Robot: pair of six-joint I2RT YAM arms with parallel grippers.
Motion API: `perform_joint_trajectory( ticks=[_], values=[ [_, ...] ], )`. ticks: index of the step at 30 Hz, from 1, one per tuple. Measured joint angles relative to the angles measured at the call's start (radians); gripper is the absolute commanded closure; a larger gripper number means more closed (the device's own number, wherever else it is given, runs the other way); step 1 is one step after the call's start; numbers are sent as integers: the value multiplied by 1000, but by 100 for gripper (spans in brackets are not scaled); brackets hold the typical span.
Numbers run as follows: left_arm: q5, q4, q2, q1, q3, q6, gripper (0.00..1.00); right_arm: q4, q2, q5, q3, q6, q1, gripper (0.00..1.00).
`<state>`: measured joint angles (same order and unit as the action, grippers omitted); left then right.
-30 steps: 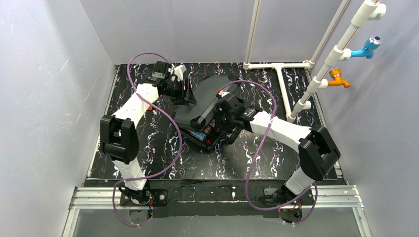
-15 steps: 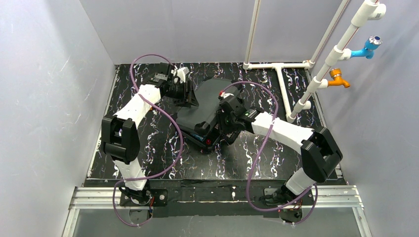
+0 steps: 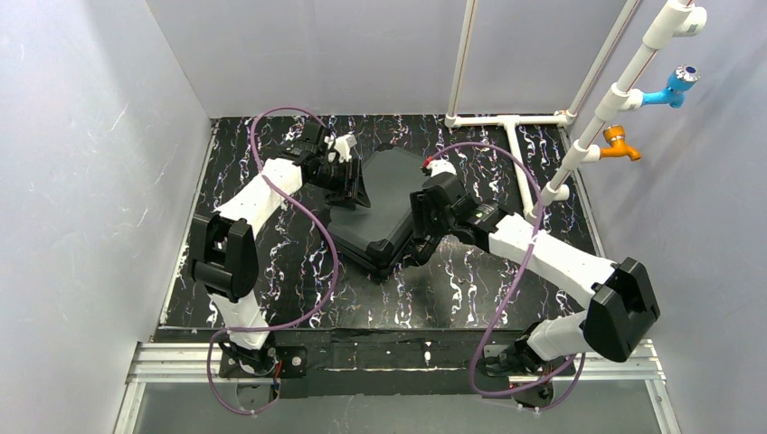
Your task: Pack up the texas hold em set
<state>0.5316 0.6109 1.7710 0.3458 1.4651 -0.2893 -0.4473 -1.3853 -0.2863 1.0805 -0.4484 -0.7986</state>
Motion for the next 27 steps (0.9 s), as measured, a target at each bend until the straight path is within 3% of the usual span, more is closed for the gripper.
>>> perform_joint_trajectory(
  ticks=[9,14,27],
  values=[
    [-56,11,-53,114,-21,26,59,21,79,-33,-105,-17,78,39],
    [-88,-19,-81,185,-48,40,66,45,80,-25,-154,-34,105,48],
    [-123,-104,-79,224,-68,38,77,112,92,43,-281,-72,180,55]
  ],
)
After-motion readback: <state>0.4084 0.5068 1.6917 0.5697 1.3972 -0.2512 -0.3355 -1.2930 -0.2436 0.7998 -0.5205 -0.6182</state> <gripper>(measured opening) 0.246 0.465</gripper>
